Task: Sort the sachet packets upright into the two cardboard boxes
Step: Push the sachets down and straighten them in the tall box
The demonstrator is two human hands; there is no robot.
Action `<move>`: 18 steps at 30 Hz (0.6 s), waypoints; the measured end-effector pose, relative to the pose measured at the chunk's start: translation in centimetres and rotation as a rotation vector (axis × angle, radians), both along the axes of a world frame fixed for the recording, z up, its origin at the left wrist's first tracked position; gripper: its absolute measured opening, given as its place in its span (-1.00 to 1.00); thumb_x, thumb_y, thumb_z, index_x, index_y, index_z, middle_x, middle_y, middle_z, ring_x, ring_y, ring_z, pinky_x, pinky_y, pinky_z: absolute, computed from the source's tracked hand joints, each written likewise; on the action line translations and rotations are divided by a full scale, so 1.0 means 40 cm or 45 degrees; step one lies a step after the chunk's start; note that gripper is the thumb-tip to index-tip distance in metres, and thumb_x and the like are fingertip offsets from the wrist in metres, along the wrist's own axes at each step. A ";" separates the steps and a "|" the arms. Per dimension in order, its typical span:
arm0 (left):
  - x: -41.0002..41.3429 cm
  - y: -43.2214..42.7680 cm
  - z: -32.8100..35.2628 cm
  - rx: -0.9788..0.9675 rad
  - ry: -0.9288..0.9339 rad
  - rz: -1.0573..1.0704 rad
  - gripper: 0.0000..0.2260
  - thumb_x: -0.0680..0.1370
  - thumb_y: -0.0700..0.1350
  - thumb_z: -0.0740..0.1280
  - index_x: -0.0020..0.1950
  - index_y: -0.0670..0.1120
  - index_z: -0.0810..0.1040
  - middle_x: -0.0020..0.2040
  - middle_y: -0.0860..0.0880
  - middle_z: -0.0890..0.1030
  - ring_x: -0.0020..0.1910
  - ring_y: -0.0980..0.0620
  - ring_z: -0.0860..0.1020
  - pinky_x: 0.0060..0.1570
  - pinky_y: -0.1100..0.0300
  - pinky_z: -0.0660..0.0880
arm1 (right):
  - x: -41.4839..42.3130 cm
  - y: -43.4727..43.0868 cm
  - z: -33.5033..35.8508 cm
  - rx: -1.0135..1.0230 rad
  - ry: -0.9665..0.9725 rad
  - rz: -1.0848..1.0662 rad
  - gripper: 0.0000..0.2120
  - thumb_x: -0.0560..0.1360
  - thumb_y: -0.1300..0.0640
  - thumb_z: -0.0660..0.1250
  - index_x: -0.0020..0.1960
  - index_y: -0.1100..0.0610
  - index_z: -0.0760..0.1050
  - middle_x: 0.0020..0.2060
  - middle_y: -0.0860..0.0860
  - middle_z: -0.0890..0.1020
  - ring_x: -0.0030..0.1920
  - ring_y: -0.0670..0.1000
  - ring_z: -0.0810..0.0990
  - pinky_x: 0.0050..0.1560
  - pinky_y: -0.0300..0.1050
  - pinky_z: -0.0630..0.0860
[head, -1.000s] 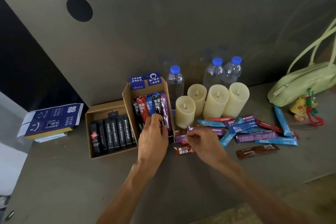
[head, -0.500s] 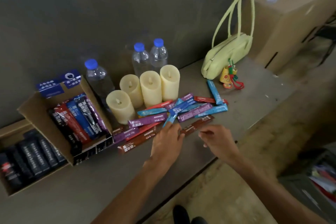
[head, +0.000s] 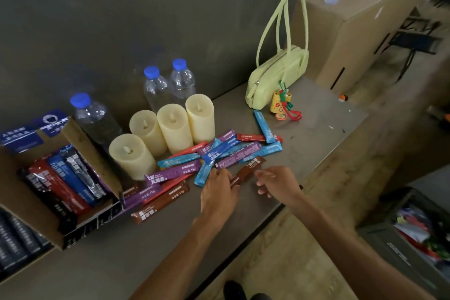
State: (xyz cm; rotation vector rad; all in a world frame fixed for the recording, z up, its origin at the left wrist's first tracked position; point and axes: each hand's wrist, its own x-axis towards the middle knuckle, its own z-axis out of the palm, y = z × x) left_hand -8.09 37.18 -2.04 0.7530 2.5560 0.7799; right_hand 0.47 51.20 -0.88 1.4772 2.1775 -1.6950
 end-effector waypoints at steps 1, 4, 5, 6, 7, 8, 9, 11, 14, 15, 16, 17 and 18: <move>0.003 -0.006 0.005 0.040 0.007 0.011 -0.78 0.54 0.01 0.40 0.12 0.03 0.44 0.13 0.06 0.45 0.10 0.06 0.52 0.06 0.07 0.54 | -0.007 -0.005 0.002 -0.044 0.018 -0.034 -0.85 0.56 0.03 0.39 -0.07 0.11 0.63 -0.23 0.03 0.71 -0.34 -0.08 0.68 -0.37 -0.23 0.53; 0.010 -0.027 0.024 0.113 0.088 0.010 -0.78 0.54 0.02 0.39 0.10 0.07 0.41 0.11 0.10 0.41 0.07 0.10 0.52 0.02 0.07 0.56 | -0.025 -0.017 0.015 -0.115 0.122 -0.110 -0.85 0.55 0.03 0.41 -0.07 0.11 0.64 -0.23 0.02 0.72 -0.38 -0.09 0.65 -0.35 -0.22 0.51; 0.012 -0.035 0.032 0.123 0.109 0.005 -0.77 0.53 0.03 0.40 0.09 0.08 0.40 0.10 0.11 0.41 0.07 0.11 0.51 0.01 0.07 0.56 | -0.030 -0.020 0.023 -0.133 0.179 -0.127 -0.86 0.55 0.07 0.41 -0.06 0.14 0.64 -0.24 0.02 0.71 -0.39 -0.10 0.63 -0.37 -0.22 0.49; 0.012 -0.043 0.039 0.129 0.106 0.007 -0.76 0.52 0.05 0.41 0.09 0.09 0.40 0.09 0.13 0.43 0.06 0.12 0.51 0.00 0.07 0.55 | -0.034 -0.023 0.031 -0.154 0.245 -0.132 -0.86 0.56 0.11 0.40 -0.06 0.18 0.64 -0.27 0.02 0.71 -0.41 -0.10 0.61 -0.39 -0.23 0.46; 0.010 -0.053 0.046 0.149 0.061 0.028 -0.74 0.50 0.09 0.42 0.08 0.10 0.41 0.07 0.15 0.46 0.04 0.15 0.51 0.00 0.09 0.54 | -0.038 -0.027 0.041 -0.168 0.303 -0.119 -0.86 0.57 0.14 0.40 -0.06 0.23 0.63 -0.31 0.00 0.70 -0.42 -0.11 0.59 -0.42 -0.25 0.44; 0.006 -0.064 0.051 0.193 -0.022 0.069 -0.72 0.48 0.13 0.43 0.07 0.10 0.42 0.04 0.18 0.50 0.01 0.18 0.51 -0.01 0.13 0.51 | -0.042 -0.032 0.051 -0.164 0.346 -0.087 -0.86 0.57 0.17 0.39 -0.06 0.26 0.62 -0.37 -0.04 0.68 -0.44 -0.12 0.57 -0.44 -0.28 0.42; 0.000 -0.075 0.059 0.255 -0.126 0.118 -0.72 0.47 0.16 0.42 0.07 0.09 0.46 0.01 0.19 0.54 -0.02 0.23 0.52 -0.04 0.20 0.48 | -0.046 -0.040 0.065 -0.144 0.369 -0.044 -0.85 0.58 0.20 0.37 -0.08 0.29 0.62 -0.43 -0.05 0.65 -0.46 -0.14 0.55 -0.46 -0.31 0.40; -0.013 -0.104 0.072 0.364 -0.270 0.162 -0.77 0.50 0.14 0.41 0.07 0.07 0.56 -0.05 0.19 0.61 -0.07 0.30 0.55 -0.14 0.39 0.42 | -0.057 -0.061 0.091 -0.093 0.399 0.045 -0.84 0.58 0.25 0.35 -0.15 0.29 0.59 -0.52 -0.06 0.60 -0.52 -0.19 0.50 -0.49 -0.36 0.37; -0.034 -0.152 0.082 0.402 -0.292 0.115 -0.87 0.54 0.03 0.39 0.03 0.04 0.65 -0.17 0.17 0.66 -0.21 0.34 0.57 -0.25 0.48 0.36 | -0.075 -0.094 0.120 -0.103 0.446 0.160 -0.84 0.59 0.27 0.34 -0.15 0.30 0.60 -0.51 -0.05 0.61 -0.52 -0.19 0.52 -0.49 -0.34 0.35; -0.039 -0.170 0.088 0.404 -0.295 0.115 -0.90 0.55 0.01 0.39 0.00 0.04 0.67 -0.20 0.16 0.66 -0.25 0.34 0.56 -0.27 0.47 0.36 | -0.083 -0.107 0.129 -0.111 0.454 0.198 -0.84 0.58 0.27 0.34 -0.12 0.33 0.61 -0.48 -0.04 0.63 -0.50 -0.18 0.53 -0.49 -0.34 0.36; -0.045 -0.189 0.092 0.409 -0.287 0.125 -0.91 0.55 -0.01 0.39 -0.01 0.04 0.67 -0.21 0.16 0.66 -0.27 0.33 0.56 -0.27 0.46 0.37 | -0.092 -0.121 0.136 -0.109 0.462 0.234 -0.84 0.58 0.26 0.35 -0.10 0.35 0.62 -0.45 -0.01 0.64 -0.48 -0.16 0.55 -0.48 -0.33 0.37; -0.052 -0.208 0.096 0.422 -0.271 0.141 -0.91 0.55 -0.02 0.40 -0.01 0.03 0.68 -0.20 0.15 0.67 -0.27 0.33 0.56 -0.28 0.46 0.38 | -0.103 -0.138 0.145 -0.106 0.469 0.265 -0.84 0.57 0.26 0.36 -0.09 0.35 0.63 -0.42 0.03 0.64 -0.46 -0.14 0.56 -0.47 -0.32 0.38; -0.058 -0.227 0.100 0.441 -0.256 0.159 -0.91 0.55 -0.03 0.40 -0.01 0.02 0.69 -0.18 0.14 0.68 -0.25 0.31 0.58 -0.27 0.46 0.41 | -0.115 -0.154 0.151 -0.096 0.472 0.293 -0.84 0.57 0.24 0.37 -0.09 0.34 0.64 -0.40 0.07 0.65 -0.45 -0.12 0.56 -0.46 -0.31 0.39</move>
